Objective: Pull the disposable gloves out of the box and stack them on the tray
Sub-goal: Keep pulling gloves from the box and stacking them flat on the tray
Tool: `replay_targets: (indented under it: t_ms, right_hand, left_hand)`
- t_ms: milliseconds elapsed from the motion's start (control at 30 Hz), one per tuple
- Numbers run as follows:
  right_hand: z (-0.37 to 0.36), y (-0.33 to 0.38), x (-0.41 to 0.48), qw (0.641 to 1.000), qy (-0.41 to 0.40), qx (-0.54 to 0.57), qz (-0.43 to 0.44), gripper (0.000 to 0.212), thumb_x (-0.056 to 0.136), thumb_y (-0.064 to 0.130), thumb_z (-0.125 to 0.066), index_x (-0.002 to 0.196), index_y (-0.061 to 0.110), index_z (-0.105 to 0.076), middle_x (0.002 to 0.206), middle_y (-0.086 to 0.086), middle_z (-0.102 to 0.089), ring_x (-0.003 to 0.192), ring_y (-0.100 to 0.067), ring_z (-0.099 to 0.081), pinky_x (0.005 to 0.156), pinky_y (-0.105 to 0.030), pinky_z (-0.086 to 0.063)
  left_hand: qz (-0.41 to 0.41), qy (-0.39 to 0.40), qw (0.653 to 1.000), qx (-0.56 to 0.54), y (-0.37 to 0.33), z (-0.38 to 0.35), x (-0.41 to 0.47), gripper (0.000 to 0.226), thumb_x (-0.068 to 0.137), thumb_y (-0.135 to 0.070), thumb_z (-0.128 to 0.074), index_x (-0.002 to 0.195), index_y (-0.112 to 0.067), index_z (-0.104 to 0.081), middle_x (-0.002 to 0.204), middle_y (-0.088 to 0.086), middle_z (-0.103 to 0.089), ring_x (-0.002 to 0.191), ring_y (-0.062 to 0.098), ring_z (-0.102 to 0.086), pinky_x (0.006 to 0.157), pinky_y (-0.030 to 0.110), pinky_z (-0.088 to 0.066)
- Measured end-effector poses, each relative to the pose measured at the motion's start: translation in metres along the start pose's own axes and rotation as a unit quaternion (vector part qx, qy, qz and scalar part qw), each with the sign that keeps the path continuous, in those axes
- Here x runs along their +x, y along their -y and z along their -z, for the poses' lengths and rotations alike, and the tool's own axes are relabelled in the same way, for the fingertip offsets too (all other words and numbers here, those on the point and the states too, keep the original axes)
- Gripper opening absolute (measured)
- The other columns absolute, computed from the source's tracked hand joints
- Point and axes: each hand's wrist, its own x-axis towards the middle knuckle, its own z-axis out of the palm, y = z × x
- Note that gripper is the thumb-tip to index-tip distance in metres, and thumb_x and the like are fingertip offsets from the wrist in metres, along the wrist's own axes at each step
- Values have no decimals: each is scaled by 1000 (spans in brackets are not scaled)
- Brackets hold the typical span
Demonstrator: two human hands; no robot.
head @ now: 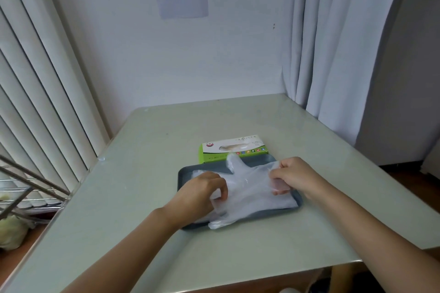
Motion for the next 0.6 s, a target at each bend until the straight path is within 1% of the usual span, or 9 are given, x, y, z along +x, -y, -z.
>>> replay_targets:
  t_ms: [33,100,167,267,333,433,467,533,600]
  right_hand:
    - [0,-1,0,1000,-4,-12,-7,27,79,-4,-58,58,7,-44,50,-4,-47,49,-29,-62,45,-26,-50]
    - [0,-6,2,999,-7,-33,-13,33,78,-3,-58,55,10,-39,53,-4,-41,52,-29,-60,40,-20,-44]
    - [-1,-9,2,998,-8,-54,-15,36,77,-2,-60,55,12,-35,56,-4,-35,49,-24,-54,40,-18,-41]
    - [-2,-12,3,993,-23,-119,-6,36,75,5,-62,54,15,-34,54,-1,-34,49,-17,-36,47,-22,-28]
    - [-2,-12,1,991,-30,-132,-3,37,76,6,-62,53,15,-34,53,1,-35,49,-15,-33,46,-24,-25]
    - [-3,-13,0,991,-33,-133,-1,39,77,6,-62,54,15,-32,52,1,-34,44,-12,-32,40,-21,-24]
    - [-4,-13,0,990,-33,-135,1,39,77,7,-62,55,16,-32,53,1,-34,46,-13,-32,42,-23,-24]
    - [-4,-15,-1,990,-33,-137,0,36,76,8,-62,56,16,-33,55,0,-36,51,-15,-34,47,-25,-25]
    - [-4,-15,-1,990,-32,-134,-1,36,76,7,-62,56,16,-34,56,0,-37,52,-16,-35,47,-26,-25]
  left_hand:
    - [15,17,1000,7,-2,3,0,23,77,-1,-57,90,-19,-64,90,-4,-60,84,14,-52,70,26,-46]
    - [57,54,997,13,-4,12,-1,27,84,-4,-56,101,-23,-64,86,-16,-53,74,3,-49,62,12,-39]
    - [105,67,992,-8,-4,25,-3,33,84,-3,-51,101,-29,-62,85,-24,-50,69,-6,-49,61,6,-36]
    - [156,36,983,-94,-5,45,-4,38,79,2,-48,96,-27,-65,94,-18,-61,71,-15,-53,62,3,-36]
    - [185,-24,974,-128,-10,49,1,41,82,3,-46,102,-25,-68,105,-12,-65,84,-4,-58,66,3,-37]
    - [212,-72,966,-132,-27,40,13,37,93,-9,-46,123,-21,-63,125,-5,-63,111,14,-57,85,15,-37]
    - [205,-59,971,-106,-34,34,17,36,96,-17,-46,130,-21,-58,131,-3,-60,118,16,-54,90,18,-37]
    - [178,10,983,-46,-47,17,25,45,101,-30,-41,144,-18,-42,146,2,-46,133,20,-42,105,25,-30]
    - [166,95,982,-6,-57,1,34,54,104,-34,-32,152,-11,-22,159,8,-22,146,23,-18,116,33,-14]
